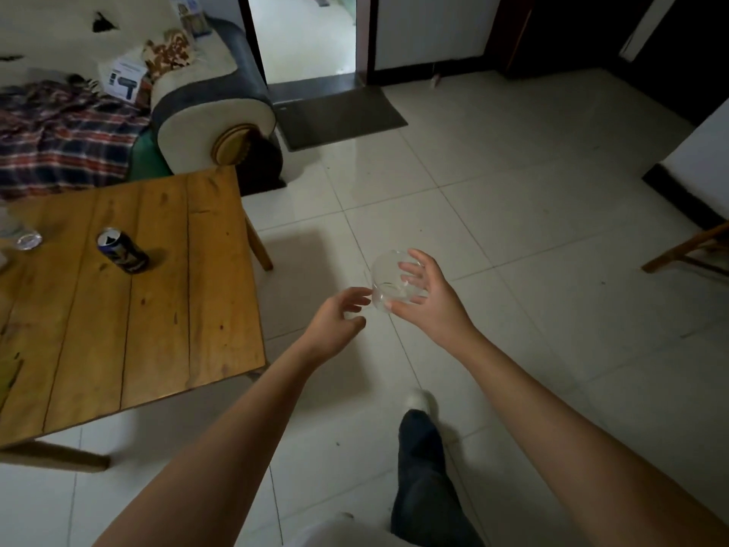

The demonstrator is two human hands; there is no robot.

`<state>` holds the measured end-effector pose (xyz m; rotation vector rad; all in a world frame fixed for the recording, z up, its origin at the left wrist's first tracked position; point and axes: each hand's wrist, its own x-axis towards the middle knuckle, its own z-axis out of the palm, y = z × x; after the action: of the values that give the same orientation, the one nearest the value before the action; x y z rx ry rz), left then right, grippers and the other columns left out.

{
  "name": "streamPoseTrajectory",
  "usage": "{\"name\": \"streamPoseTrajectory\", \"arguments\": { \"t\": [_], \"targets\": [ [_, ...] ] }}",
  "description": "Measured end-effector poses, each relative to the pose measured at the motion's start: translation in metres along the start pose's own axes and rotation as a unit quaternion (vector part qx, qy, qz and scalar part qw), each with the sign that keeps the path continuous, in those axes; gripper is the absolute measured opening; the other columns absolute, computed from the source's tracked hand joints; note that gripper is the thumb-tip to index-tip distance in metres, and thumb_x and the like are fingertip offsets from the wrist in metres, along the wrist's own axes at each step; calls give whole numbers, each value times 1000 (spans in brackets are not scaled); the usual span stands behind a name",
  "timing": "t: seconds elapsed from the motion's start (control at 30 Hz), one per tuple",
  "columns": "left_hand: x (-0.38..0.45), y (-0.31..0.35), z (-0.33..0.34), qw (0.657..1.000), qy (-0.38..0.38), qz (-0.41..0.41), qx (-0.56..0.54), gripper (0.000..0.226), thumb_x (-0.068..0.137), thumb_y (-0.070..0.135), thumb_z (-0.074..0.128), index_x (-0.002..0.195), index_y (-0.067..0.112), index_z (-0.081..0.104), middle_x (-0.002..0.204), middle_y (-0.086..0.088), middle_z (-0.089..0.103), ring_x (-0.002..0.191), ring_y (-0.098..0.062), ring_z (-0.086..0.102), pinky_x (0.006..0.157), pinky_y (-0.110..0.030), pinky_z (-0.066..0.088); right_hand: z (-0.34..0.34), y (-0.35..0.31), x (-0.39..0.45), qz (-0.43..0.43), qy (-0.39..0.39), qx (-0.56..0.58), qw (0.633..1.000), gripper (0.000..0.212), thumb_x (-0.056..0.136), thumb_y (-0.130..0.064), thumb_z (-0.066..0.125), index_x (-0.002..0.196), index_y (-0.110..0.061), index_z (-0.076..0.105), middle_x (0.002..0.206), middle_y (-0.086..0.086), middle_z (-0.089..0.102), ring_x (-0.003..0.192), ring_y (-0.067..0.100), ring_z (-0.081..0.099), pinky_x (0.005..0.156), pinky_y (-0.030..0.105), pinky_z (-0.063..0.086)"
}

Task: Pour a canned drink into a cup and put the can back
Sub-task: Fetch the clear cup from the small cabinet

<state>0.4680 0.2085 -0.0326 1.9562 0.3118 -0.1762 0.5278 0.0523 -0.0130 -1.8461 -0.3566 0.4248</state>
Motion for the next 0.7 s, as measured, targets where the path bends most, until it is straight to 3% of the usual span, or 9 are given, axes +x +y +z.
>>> {"name": "streamPoseTrajectory", "arguments": {
  "t": [0.27,0.5,0.7],
  "targets": [
    [110,41,0,995,92,-39,-27,45,85,-5,49,127,13,51,122,-6,58,110,-15,53,89,-24,41,-55,-3,137,-28,-84,-17,996,81,74,-8,74,139,-23,27,126,-7,45,120,11,45,97,27,41],
    [170,65,-8,982,167,-69,-58,48,86,-2,51,131,15,48,122,-6,58,113,-17,53,97,-32,45,-73,-17,229,-56,-153,-43,986,83,74,-11,74,140,-25,25,136,-2,45,122,11,45,91,21,38],
    [198,54,-31,971,209,-90,-68,46,87,2,53,130,17,48,124,-6,57,115,-18,52,101,-40,45,-55,-22,287,-64,-215,-71,972,83,75,-15,74,140,-29,25,140,-2,43,124,17,45,100,33,42]
  ]
}}
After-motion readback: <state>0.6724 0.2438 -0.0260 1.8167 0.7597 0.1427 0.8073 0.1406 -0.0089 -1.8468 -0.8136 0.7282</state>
